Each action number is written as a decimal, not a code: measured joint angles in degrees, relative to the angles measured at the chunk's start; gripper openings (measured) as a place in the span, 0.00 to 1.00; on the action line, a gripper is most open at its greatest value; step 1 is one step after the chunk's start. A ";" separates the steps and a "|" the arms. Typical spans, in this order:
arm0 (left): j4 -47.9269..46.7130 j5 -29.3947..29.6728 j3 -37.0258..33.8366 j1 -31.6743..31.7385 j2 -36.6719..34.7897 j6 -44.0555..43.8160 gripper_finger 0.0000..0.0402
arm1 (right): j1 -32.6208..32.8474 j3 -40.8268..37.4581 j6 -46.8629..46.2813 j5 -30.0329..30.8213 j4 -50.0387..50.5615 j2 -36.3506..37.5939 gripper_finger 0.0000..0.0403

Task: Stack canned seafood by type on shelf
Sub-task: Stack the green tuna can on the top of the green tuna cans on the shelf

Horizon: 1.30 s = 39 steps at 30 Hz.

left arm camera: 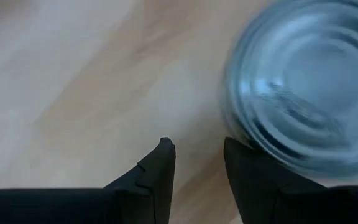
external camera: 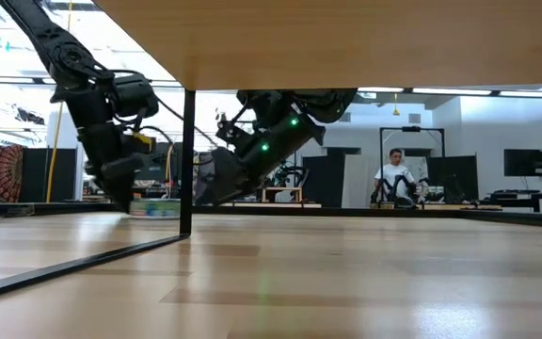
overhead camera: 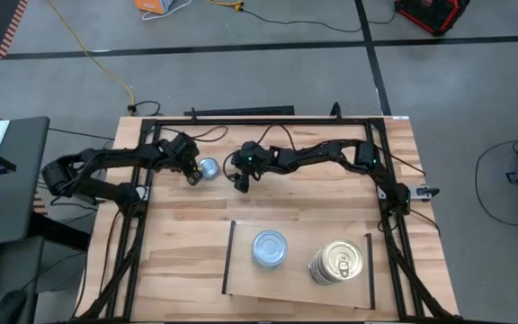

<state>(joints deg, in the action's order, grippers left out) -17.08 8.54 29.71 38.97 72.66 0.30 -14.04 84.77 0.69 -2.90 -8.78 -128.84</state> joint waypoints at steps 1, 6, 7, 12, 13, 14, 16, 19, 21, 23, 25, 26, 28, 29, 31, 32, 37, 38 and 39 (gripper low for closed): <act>1.08 -1.18 0.00 -0.88 0.51 0.57 0.33 | -0.02 0.00 0.29 0.02 1.11 0.00 0.67; 8.04 -2.82 0.00 -6.20 3.16 4.53 0.33 | 0.13 -0.02 2.65 0.04 6.81 0.00 0.67; 9.45 -2.86 0.00 -7.33 3.75 5.68 0.33 | 0.13 -0.02 2.69 0.11 7.84 0.00 0.67; 12.98 -3.83 0.00 -12.97 6.57 15.51 0.33 | 0.15 0.02 2.80 3.91 11.02 0.15 0.67; 13.37 -3.62 0.00 -13.95 6.99 18.17 0.33 | 0.13 0.02 2.93 4.76 11.27 0.15 0.67; 13.51 -2.95 0.02 -14.83 7.24 20.38 0.33 | 0.13 0.02 3.25 5.02 11.36 0.15 0.67; 13.65 -0.14 0.05 -16.17 7.59 22.49 0.33 | 0.20 0.02 3.98 5.42 11.44 0.15 0.67; 13.93 7.32 0.11 -17.41 7.86 20.21 0.33 | 0.20 0.02 3.53 5.66 11.65 0.15 0.67; 13.08 10.21 0.09 -17.36 7.64 17.99 0.33 | 0.20 0.02 1.02 5.77 12.90 0.83 0.67; 12.19 10.12 0.01 -17.36 6.82 17.80 0.33 | 0.17 -0.02 0.89 6.08 13.62 1.43 0.67; 12.54 9.82 0.00 -17.36 6.55 19.01 0.33 | 0.11 -0.07 1.03 6.46 13.65 1.96 0.67; 12.78 9.81 -0.02 -17.26 6.45 20.04 0.33 | 0.11 -0.07 1.05 6.75 13.19 2.08 0.67; 13.84 9.38 -0.02 -16.68 6.38 22.25 0.33 | -0.04 -0.04 0.86 6.77 12.26 2.14 0.67; 14.03 8.50 -0.02 -16.15 6.56 22.88 0.33 | -0.11 -0.04 0.91 6.75 12.40 2.14 0.67; 15.41 7.52 -0.04 -14.96 7.29 23.95 0.33 | -0.07 -0.04 1.30 7.00 12.15 2.03 0.67; 16.53 7.40 -0.04 -14.39 7.71 24.11 0.33 | 0.05 -0.07 1.32 7.03 11.82 2.03 0.67; 21.59 4.39 -0.04 -13.03 10.01 26.65 0.33 | 0.06 -0.07 2.42 6.47 9.86 2.03 0.69; 22.02 3.06 -0.05 -13.01 10.40 27.77 0.33 | 0.06 -0.07 2.48 5.20 9.72 2.03 0.70; 22.94 2.17 -0.09 -13.10 10.88 28.70 0.33 | 0.05 -0.09 2.75 3.40 9.64 2.03 0.71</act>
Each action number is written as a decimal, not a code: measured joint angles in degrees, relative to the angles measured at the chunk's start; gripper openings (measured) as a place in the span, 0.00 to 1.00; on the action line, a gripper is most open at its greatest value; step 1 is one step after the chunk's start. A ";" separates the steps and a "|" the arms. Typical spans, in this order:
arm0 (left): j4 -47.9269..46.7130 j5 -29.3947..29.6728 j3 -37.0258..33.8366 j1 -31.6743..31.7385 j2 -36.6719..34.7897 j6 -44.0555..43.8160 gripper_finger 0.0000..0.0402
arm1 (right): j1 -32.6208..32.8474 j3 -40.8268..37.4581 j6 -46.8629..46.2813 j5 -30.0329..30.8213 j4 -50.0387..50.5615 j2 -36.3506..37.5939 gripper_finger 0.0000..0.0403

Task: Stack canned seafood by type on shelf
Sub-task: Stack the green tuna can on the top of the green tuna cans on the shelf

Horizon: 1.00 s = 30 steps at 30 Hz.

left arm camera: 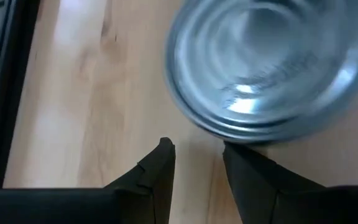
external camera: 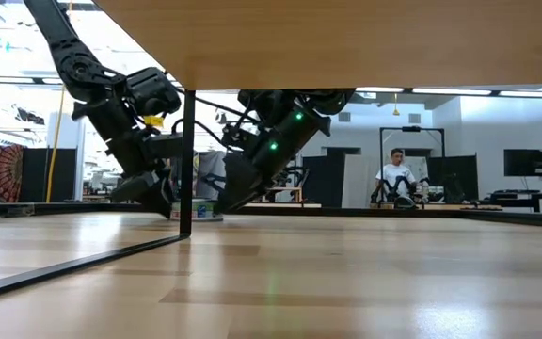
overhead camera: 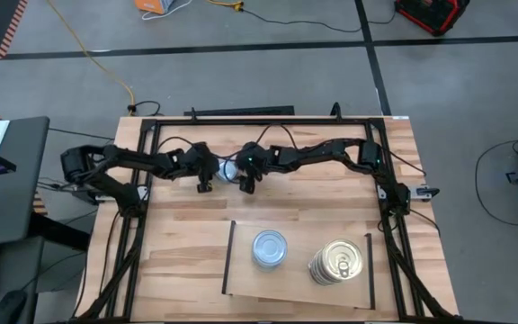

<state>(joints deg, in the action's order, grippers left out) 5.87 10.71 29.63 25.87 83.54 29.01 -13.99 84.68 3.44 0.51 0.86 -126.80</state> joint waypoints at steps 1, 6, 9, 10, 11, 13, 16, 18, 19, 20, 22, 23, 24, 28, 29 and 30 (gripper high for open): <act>1.05 -0.14 0.00 -0.24 0.47 0.30 0.33 | -0.02 0.00 0.33 -1.86 -0.32 0.00 0.72; 3.11 -1.81 -0.02 -0.74 1.78 -0.40 0.33 | 0.72 -0.16 2.49 -3.60 -3.26 -0.01 0.74; 2.96 -1.54 -0.07 -1.22 1.80 -1.11 0.33 | 0.91 0.46 2.69 -3.49 -4.01 0.13 0.73; 2.84 -1.52 -0.07 -1.30 1.78 -1.33 0.33 | 0.93 1.21 2.74 -3.43 -3.08 0.21 0.73; 2.62 -1.52 -0.09 -1.31 1.69 -1.56 0.33 | 0.93 1.73 2.80 -3.40 -2.53 0.30 0.73; 1.96 -1.68 -0.07 -1.33 1.47 -2.01 0.33 | 0.93 2.67 2.84 -3.41 -1.81 0.41 0.73; 0.80 -1.57 -0.05 -1.42 1.37 -2.13 0.33 | 1.12 3.40 2.82 -3.18 -2.46 1.12 0.73; 0.46 -2.15 0.02 -1.47 1.40 -3.04 0.33 | 1.17 4.56 2.55 -3.30 -8.70 1.59 0.73; 0.46 -3.56 0.10 -1.52 1.40 -3.41 0.33 | 1.27 4.48 2.58 -3.08 -8.72 2.17 0.73; 0.37 -4.49 0.21 -1.69 1.50 -3.31 0.33 | 1.33 4.35 2.59 -3.64 -8.53 2.19 0.73; 0.58 -5.90 0.20 -1.42 1.39 -3.58 0.33 | 1.69 4.33 2.62 -4.07 -10.80 1.82 0.73; 0.62 -6.43 0.20 -1.42 1.14 -3.88 0.33 | 1.76 4.33 2.82 -3.82 -11.42 1.73 0.73; 0.71 -6.89 0.20 -1.51 0.93 -4.26 0.33 | 1.81 4.33 2.91 -4.06 -11.22 1.77 0.73; -0.37 -8.63 0.20 -1.42 -0.06 -6.16 0.33 | 1.72 4.33 2.85 -4.14 -10.50 1.90 0.73; -0.40 -9.37 0.20 -1.42 -0.13 -6.62 0.33 | 1.70 4.33 2.85 -4.13 -10.43 1.90 0.73; -0.82 -9.94 0.20 -1.42 -0.33 -7.03 0.33 | 1.70 4.33 2.85 -4.13 -10.58 1.90 0.73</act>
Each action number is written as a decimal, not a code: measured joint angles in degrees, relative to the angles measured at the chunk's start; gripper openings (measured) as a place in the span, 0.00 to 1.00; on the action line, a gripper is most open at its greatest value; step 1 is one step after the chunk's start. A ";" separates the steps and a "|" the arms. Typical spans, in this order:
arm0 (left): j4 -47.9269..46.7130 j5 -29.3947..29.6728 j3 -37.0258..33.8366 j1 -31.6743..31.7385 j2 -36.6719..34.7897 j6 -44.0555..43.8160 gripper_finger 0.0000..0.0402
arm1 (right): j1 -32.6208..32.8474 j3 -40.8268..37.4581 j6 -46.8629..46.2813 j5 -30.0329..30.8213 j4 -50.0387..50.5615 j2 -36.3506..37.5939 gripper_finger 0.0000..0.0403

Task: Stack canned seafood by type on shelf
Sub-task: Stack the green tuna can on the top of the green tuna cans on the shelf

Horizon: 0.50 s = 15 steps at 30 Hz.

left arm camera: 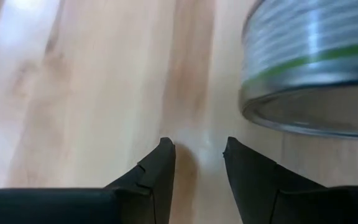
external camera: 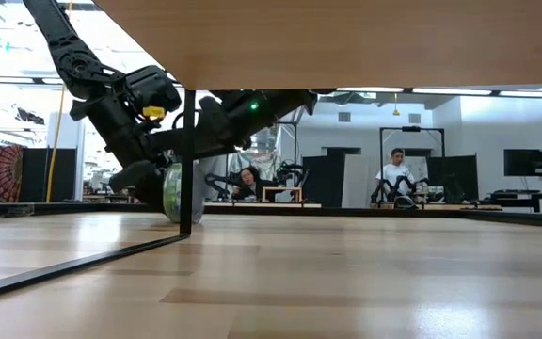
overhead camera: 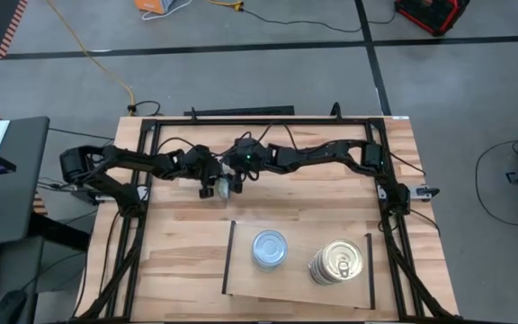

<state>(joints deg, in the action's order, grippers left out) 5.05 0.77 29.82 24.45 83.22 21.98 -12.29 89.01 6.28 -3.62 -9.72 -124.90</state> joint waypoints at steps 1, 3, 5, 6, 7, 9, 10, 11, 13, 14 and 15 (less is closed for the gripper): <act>-0.12 -0.37 -0.02 0.00 -0.04 -0.23 0.33 | 0.02 0.00 0.00 0.00 -0.18 0.00 0.73; -0.83 0.08 -0.01 0.00 -0.05 -0.95 0.33 | 0.02 -0.02 0.04 0.04 -0.36 0.00 0.73; -3.12 0.63 0.00 0.00 -0.44 -2.23 0.33 | -0.10 -0.08 0.04 0.42 1.01 0.57 0.73; -4.96 0.61 0.03 -0.04 -1.21 -2.74 0.33 | -0.20 -0.11 0.04 0.55 2.19 1.14 0.73; -7.05 0.58 0.04 -0.10 -2.16 -3.14 0.33 | -0.31 -0.11 -0.03 0.81 3.16 1.75 0.73; -10.86 0.89 -0.07 -0.53 -4.62 -4.98 0.33 | -0.48 -0.09 -0.21 1.19 5.84 2.97 0.73; -12.39 1.48 -0.10 -0.84 -6.13 -6.47 0.32 | -0.57 -0.09 -0.24 1.20 7.66 3.41 0.73; -13.82 2.62 -0.14 -1.25 -8.23 -8.43 0.32 | -0.58 -0.09 -0.45 1.33 9.24 3.70 0.73; -15.03 5.21 -0.15 -2.49 -12.57 -13.95 0.31 | -0.66 -0.10 -0.75 1.41 13.71 4.39 0.73; -15.49 6.49 -0.13 -3.40 -14.82 -17.35 0.31 | -0.68 -0.11 -0.88 1.40 15.89 4.76 0.73; -16.42 7.23 -0.13 -4.51 -16.83 -20.65 0.31 | -0.66 -0.11 -0.95 1.41 17.91 5.17 0.73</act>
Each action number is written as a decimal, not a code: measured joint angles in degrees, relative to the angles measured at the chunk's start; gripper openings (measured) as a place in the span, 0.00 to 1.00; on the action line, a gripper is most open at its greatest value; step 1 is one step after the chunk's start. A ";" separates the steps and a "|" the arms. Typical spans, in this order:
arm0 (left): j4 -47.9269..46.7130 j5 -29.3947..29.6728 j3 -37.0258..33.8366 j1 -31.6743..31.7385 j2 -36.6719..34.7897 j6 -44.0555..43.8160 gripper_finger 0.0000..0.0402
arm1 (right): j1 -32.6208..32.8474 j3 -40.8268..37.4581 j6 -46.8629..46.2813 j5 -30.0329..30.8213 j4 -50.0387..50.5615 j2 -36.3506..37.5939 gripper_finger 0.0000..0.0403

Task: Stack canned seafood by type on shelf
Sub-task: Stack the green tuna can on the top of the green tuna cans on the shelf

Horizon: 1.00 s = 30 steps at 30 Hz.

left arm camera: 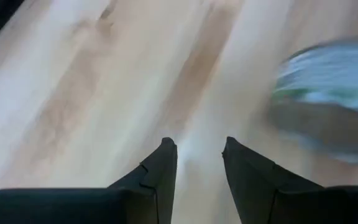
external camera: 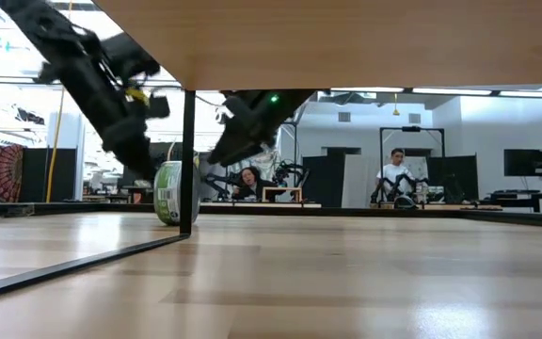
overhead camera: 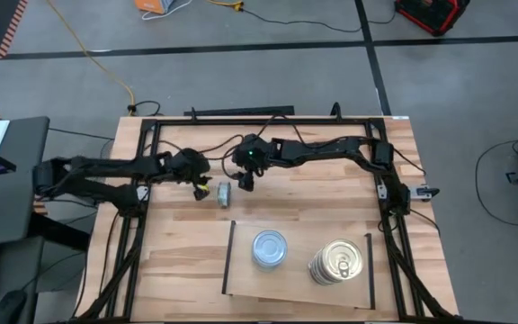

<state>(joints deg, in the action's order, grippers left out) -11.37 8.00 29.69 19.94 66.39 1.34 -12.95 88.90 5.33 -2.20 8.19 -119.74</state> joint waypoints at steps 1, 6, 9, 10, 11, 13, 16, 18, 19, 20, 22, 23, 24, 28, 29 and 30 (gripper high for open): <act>-0.89 0.58 0.00 -1.24 -2.05 -3.00 0.31 | 0.00 0.00 -0.44 -0.02 2.21 0.48 0.73; -3.70 4.52 0.00 -8.40 -9.23 -11.63 0.31 | -0.45 -0.02 -2.30 1.51 9.36 2.10 0.73; -3.31 5.98 0.00 -13.06 -11.42 -15.36 0.34 | -0.48 -0.04 -2.35 4.25 10.15 2.59 0.73; -2.43 6.37 0.00 -14.45 -11.77 -16.39 0.36 | -0.49 -0.04 -2.34 4.54 10.08 2.59 0.73; -1.23 7.03 0.00 -15.70 -11.95 -17.65 0.38 | -0.63 -0.04 -2.32 4.96 10.28 2.59 0.73; 0.76 8.99 0.00 -17.75 -11.93 -19.77 0.43 | -0.70 -0.07 -2.30 5.12 10.49 2.55 0.73; 4.87 11.99 0.00 -19.19 -10.85 -21.82 0.52 | -0.87 -0.57 -2.24 5.18 9.80 2.55 0.73; 7.39 12.66 0.00 -19.25 -9.48 -23.15 0.59 | -0.92 -1.51 -2.03 5.19 9.69 2.91 0.73; 8.91 12.81 0.06 -19.25 -8.45 -23.99 0.62 | -0.92 -2.08 -1.93 5.21 9.78 3.13 0.73; 9.37 13.24 0.61 -19.25 -7.24 -24.71 0.65 | -0.93 -2.38 -1.85 5.22 9.55 3.29 0.73; 8.87 15.51 2.21 -19.29 -4.28 -25.47 0.70 | -1.12 -2.64 -1.87 5.23 9.98 3.56 0.73; 8.13 16.98 3.11 -19.29 -2.73 -26.20 0.72 | -1.26 -2.84 -1.87 5.25 10.53 3.62 0.73; 7.61 18.24 3.95 -19.27 -1.37 -27.16 0.74 | -1.40 -2.91 -1.89 5.25 10.92 3.62 0.73; 5.70 22.57 7.08 -19.25 2.96 -29.31 0.76 | -2.02 -2.91 -2.28 5.49 12.25 4.35 0.73; 5.51 23.56 7.30 -19.25 3.90 -29.96 0.76 | -2.25 -2.90 -2.28 5.75 12.23 4.56 0.73; 5.38 24.19 7.30 -19.25 4.74 -30.90 0.76 | -2.30 -2.84 -2.29 6.02 12.03 4.71 0.73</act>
<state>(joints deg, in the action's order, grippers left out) -5.99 32.19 36.99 0.69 71.12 -29.56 -15.25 86.06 3.04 3.81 20.22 -115.03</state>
